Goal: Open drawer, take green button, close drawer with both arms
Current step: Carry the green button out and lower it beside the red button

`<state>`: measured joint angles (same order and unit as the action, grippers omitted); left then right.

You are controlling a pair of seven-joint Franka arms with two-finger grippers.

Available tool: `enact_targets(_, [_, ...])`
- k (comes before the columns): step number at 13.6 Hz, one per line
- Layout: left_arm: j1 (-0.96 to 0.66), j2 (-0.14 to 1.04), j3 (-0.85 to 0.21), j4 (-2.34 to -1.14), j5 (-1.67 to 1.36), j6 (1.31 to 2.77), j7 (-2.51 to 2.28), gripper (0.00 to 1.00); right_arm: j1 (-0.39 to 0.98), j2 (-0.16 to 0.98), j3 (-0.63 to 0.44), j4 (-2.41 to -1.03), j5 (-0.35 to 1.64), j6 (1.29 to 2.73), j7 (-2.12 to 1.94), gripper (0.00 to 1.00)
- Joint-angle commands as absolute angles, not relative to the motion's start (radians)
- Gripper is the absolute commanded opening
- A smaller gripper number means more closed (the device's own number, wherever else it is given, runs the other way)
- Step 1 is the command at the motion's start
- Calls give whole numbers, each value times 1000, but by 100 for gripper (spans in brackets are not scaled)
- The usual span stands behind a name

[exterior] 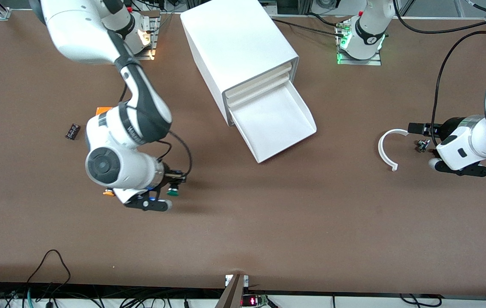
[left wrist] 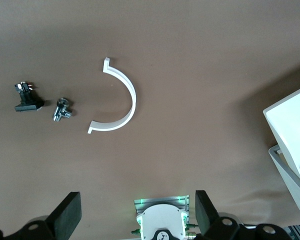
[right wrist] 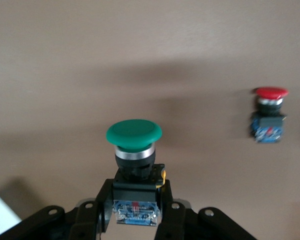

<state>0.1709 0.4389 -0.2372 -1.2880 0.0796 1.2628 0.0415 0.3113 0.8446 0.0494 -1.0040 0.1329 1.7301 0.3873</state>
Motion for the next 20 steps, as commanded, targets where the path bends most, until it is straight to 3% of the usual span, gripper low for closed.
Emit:
enact_targets(1, [178, 416, -242, -1302, 66, 1290, 35, 100, 285, 827, 64, -1141, 133, 1852, 301, 0])
enact_targets(5, [160, 463, -248, -1348, 42, 1320, 45, 100, 273, 856, 63, -1293, 118, 2052, 246, 0])
enact_targets(9, [78, 515, -249, -1431, -15, 1515, -132, 100, 273, 884, 63, -1293, 127, 2062, 258, 0])
enact_targets(10, [55, 534, -249, -1434, -15, 1546, -168, 100, 273, 888, 63, -1293, 127, 2060, 255, 34])
enact_targets(11, [39, 558, -249, -1433, -15, 1563, -211, 100, 268, 887, 63, -1293, 126, 2057, 255, 99])
enact_targets(14, [-17, 604, -249, -1433, -15, 1614, -332, 100, 236, 868, 63, -1284, 126, 2049, 250, 100])
enact_targets(20, [-57, 680, -249, -1494, -92, 1788, -492, 100, 124, 695, 46, -1293, 109, 1942, 166, 100])
